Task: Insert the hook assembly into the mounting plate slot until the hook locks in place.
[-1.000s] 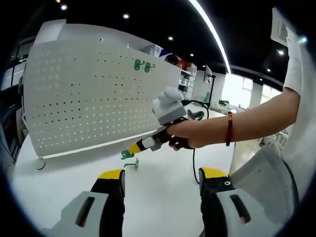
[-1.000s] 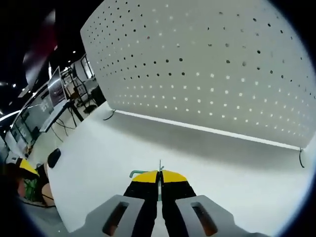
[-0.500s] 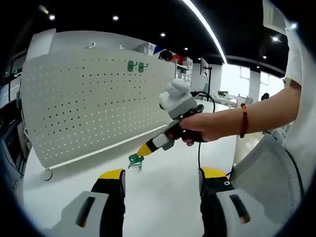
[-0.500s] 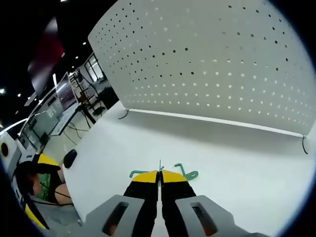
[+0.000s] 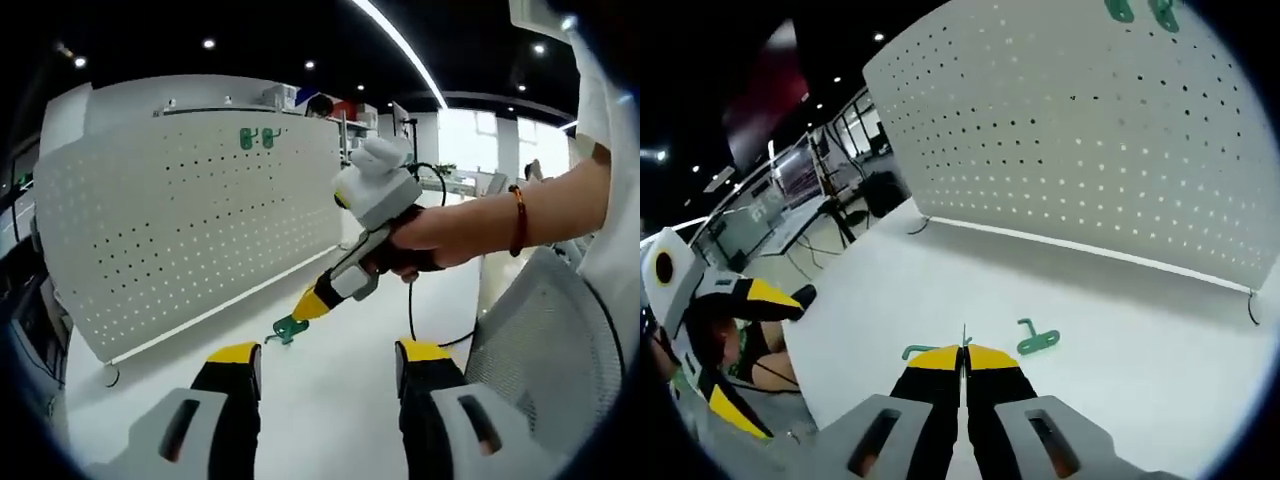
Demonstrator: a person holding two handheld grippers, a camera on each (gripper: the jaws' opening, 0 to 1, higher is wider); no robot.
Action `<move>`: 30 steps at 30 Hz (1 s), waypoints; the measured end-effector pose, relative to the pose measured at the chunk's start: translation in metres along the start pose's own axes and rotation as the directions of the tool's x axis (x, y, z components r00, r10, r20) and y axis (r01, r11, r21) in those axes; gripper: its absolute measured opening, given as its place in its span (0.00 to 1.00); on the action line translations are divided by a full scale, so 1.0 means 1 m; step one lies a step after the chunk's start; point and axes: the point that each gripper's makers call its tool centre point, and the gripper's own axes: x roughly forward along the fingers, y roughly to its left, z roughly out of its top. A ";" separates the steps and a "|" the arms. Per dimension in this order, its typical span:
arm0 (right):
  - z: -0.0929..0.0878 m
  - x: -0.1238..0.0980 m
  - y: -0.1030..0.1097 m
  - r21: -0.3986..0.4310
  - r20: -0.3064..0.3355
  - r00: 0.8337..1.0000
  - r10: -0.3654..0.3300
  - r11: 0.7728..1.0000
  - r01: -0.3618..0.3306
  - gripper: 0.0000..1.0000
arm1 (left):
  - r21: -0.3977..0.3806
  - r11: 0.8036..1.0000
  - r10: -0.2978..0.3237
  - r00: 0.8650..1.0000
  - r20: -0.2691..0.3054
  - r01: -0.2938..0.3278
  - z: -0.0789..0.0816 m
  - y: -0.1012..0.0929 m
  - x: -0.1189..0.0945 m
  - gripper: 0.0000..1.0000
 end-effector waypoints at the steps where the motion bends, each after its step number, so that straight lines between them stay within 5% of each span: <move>1: 0.000 -0.003 0.002 0.018 0.001 1.000 0.009 1.000 -0.009 0.00 | 0.001 1.000 0.001 1.000 -0.001 -0.001 0.000 0.000 0.000 0.55; 10: -0.009 -0.016 0.016 0.026 -0.035 0.997 0.066 0.998 -0.065 0.00 | 0.124 0.992 -0.002 0.997 -0.075 0.011 -0.010 -0.004 0.001 0.47; 22: -0.010 -0.037 0.045 0.049 -0.082 0.983 0.163 0.986 -0.160 0.00 | 0.239 0.971 0.016 0.996 -0.083 0.004 -0.006 -0.008 0.002 0.35; 30: -0.013 -0.043 0.065 0.002 -0.124 0.970 0.208 0.978 -0.209 0.00 | 0.380 0.925 0.037 0.993 -0.114 0.009 -0.007 -0.012 0.003 0.24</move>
